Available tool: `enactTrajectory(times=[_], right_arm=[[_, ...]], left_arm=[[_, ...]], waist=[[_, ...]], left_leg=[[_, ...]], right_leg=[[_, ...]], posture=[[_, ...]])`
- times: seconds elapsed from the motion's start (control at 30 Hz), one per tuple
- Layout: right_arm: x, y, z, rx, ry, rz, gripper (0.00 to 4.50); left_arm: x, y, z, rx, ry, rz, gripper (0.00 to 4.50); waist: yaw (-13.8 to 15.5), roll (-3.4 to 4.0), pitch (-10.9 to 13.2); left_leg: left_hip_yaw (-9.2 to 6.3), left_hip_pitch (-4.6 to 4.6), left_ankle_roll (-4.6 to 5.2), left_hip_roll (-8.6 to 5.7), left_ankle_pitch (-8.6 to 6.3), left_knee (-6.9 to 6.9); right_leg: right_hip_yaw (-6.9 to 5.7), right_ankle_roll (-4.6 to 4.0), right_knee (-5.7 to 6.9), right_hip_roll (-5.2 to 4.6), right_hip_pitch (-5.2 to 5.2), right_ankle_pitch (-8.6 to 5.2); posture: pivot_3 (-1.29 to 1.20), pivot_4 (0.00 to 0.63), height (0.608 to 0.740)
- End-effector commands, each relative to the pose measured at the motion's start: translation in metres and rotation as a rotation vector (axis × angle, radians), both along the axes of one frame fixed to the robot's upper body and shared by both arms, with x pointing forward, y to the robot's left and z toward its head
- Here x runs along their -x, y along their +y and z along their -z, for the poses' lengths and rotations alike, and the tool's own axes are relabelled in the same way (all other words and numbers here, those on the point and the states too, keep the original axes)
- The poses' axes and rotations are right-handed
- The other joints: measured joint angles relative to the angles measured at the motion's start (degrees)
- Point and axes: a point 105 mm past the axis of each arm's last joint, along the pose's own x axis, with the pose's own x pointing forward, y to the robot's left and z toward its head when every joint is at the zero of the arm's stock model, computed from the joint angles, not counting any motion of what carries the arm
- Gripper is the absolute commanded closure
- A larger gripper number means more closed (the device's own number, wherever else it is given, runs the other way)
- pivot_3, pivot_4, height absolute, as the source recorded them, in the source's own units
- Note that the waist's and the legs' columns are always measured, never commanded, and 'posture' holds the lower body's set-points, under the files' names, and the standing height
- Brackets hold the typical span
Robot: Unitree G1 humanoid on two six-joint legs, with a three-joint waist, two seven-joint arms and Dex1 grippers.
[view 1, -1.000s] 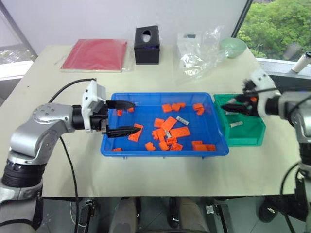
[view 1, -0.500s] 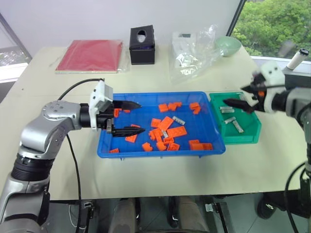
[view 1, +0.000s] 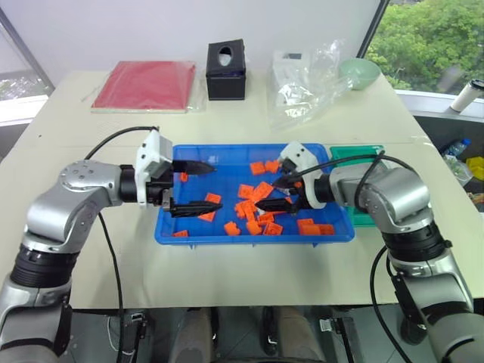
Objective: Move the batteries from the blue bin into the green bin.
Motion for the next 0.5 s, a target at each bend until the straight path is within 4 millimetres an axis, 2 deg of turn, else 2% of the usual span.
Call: enactTrajectory(times=[0.03, 0.2, 0.23, 0.3, 0.5], right_arm=[[0.0, 0.004, 0.007, 0.016, 0.008, -0.013, 0.02], [0.0, 0.008, 0.019, 0.046, 0.023, -0.035, 0.02], [0.0, 0.01, 0.019, 0.046, 0.025, -0.043, 0.26], [-0.001, 0.014, 0.022, 0.051, 0.024, -0.058, 0.81], [-0.01, 0.02, 0.034, 0.119, -0.003, -0.095, 3.7]], left_arm=[[0.003, 0.003, -0.013, 0.007, -0.06, -0.015, 0.0], [0.003, 0.004, -0.014, 0.013, -0.062, -0.025, 0.0], [0.003, 0.005, -0.014, 0.013, -0.062, -0.026, 0.0], [0.004, 0.005, -0.014, 0.013, -0.063, -0.028, 0.0], [0.002, 0.005, -0.019, 0.025, -0.075, -0.035, 0.0]], waist=[[-0.1, 0.0, 0.0], [-0.1, 0.0, 0.0], [-0.1, 0.0, 0.0], [-0.1, 0.0, 0.0], [-0.1, 0.0, 0.0]], left_leg=[[0.0, 0.01, 0.0, 0.01, 0.0, -0.01], [0.0, 0.01, 0.0, 0.01, 0.0, -0.01], [0.0, 0.01, 0.0, 0.01, 0.0, -0.01], [0.0, 0.01, 0.0, 0.01, 0.0, -0.01], [0.0, 0.01, 0.0, 0.01, 0.0, -0.01]], right_leg=[[0.0, 0.0, 0.01, 0.01, 0.0, 0.0], [0.0, 0.0, 0.01, 0.02, 0.0, 0.0], [0.0, 0.0, 0.01, 0.02, 0.0, 0.0], [-0.01, 0.0, 0.01, 0.02, 0.0, 0.0], [-0.01, 0.0, 0.01, 0.03, 0.0, 0.0]], posture=[[0.0, 0.15, 0.736], [0.0, 0.15, 0.736], [0.0, 0.15, 0.736], [0.0, 0.15, 0.736], [0.0, 0.15, 0.736]])
